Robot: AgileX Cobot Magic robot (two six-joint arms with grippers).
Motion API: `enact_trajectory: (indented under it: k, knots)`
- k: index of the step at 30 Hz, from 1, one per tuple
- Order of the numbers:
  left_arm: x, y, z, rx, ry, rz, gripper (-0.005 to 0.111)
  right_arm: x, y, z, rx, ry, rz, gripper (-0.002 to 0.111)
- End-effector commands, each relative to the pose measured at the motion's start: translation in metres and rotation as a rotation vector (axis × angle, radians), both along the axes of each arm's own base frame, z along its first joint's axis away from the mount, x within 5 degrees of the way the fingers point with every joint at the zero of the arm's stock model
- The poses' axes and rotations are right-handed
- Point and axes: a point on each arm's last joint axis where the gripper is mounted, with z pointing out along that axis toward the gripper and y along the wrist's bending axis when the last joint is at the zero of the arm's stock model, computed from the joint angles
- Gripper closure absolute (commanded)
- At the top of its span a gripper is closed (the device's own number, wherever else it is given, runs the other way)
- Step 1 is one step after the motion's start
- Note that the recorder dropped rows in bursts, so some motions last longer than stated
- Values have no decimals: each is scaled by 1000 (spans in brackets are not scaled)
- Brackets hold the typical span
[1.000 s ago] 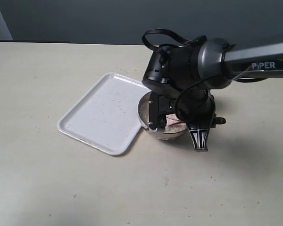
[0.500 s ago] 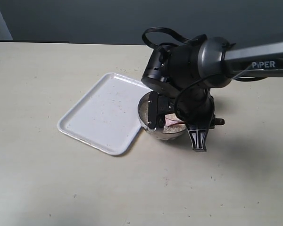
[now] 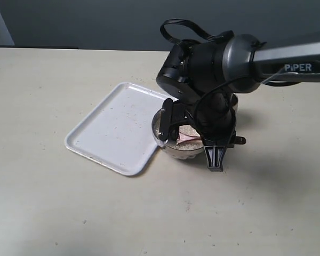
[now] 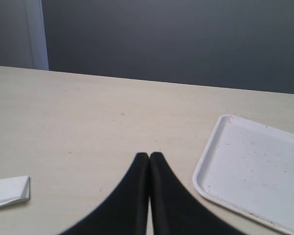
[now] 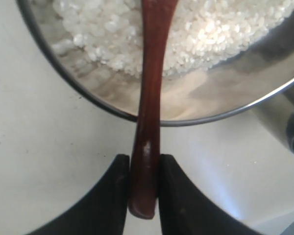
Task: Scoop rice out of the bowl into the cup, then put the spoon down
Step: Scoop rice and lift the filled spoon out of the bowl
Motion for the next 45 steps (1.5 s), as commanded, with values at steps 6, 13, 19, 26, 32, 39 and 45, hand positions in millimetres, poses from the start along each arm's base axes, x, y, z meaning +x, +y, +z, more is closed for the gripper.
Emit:
enact_trajectory:
  k: [6, 13, 19, 26, 32, 39, 45]
  knots:
    - [0, 0, 2, -6, -10, 1, 106, 2, 0, 2, 6, -1, 7, 109]
    - [0, 0, 2, -6, -10, 1, 106, 20, -23, 11, 43, -5, -90, 109]
    - [0, 0, 2, -6, -10, 1, 106, 19, -24, 13, 66, 11, -115, 109]
    - [0, 0, 2, -6, -10, 1, 106, 20, -28, 13, 106, 45, -170, 109]
    - [0, 0, 2, -6, -10, 1, 106, 23, -33, 13, 123, 62, -207, 109]
    - [0, 0, 2, -6, -10, 1, 106, 21, -31, 12, 140, 83, -221, 109]
    - [0, 0, 2, -6, -10, 1, 106, 20, -31, 16, 154, 79, -223, 109]
